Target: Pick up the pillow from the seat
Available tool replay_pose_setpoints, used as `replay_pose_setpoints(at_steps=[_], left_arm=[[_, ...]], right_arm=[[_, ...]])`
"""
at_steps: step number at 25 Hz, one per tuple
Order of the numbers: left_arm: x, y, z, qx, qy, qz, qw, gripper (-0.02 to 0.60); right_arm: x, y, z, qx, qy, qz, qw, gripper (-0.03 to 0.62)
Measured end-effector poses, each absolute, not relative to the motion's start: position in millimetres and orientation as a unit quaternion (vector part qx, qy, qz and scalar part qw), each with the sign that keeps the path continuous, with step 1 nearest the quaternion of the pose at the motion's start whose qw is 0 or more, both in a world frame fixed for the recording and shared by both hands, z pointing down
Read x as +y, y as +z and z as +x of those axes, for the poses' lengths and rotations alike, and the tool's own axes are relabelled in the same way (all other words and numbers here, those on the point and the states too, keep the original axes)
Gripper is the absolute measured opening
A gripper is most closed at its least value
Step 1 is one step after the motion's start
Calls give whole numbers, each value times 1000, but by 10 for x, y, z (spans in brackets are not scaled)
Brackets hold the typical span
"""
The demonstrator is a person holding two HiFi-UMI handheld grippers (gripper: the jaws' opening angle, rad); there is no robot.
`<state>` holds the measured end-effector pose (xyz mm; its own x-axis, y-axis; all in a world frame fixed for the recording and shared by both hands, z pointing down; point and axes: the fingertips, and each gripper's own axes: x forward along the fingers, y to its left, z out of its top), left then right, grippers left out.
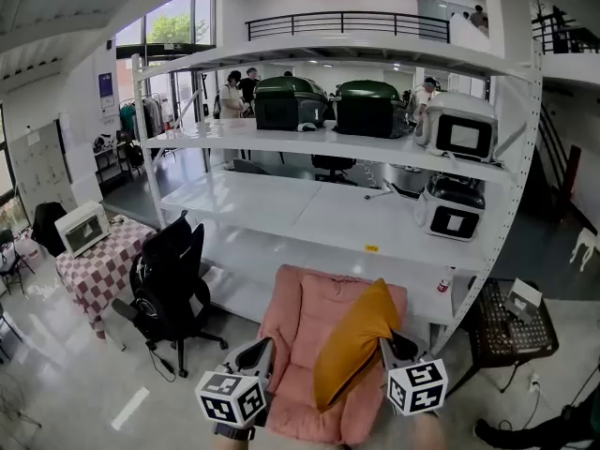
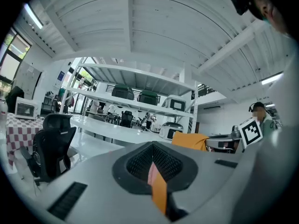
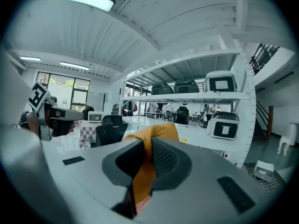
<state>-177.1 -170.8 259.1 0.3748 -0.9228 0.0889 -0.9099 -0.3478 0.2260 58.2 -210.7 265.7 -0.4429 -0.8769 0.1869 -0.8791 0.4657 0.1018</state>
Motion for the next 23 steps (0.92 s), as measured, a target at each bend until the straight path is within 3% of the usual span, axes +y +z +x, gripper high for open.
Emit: replay_pose_setpoints(at_steps=[23], left_arm=[[-1545, 2471, -1791, -562, -35, 820, 100, 5]], right_arm=[[-1953, 2635, 528, -858, 14, 506, 88, 28]])
